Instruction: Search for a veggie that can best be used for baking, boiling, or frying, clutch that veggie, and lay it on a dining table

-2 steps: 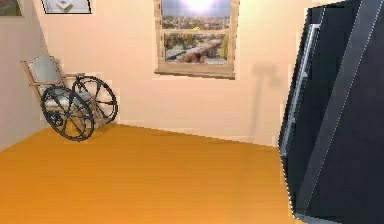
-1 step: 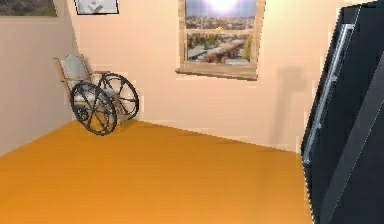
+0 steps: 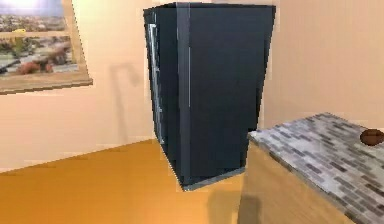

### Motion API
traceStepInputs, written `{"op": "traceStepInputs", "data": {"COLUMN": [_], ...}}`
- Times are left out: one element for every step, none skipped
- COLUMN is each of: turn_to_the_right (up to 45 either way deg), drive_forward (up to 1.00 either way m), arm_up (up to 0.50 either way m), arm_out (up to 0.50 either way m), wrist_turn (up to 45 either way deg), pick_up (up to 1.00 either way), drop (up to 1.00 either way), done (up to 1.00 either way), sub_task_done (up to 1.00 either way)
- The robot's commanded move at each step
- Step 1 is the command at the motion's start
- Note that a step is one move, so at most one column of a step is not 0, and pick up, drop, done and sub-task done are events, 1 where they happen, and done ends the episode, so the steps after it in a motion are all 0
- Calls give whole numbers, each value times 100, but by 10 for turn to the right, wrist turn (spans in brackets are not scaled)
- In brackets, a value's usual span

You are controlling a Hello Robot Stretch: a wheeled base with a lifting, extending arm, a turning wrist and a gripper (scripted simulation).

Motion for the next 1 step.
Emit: {"op": "traceStepInputs", "data": {"turn_to_the_right": [0], "drive_forward": [90], "arm_up": [0], "arm_out": [0], "wrist_turn": [0], "pick_up": [0], "drop": [0], "done": [0], "sub_task_done": [0]}}
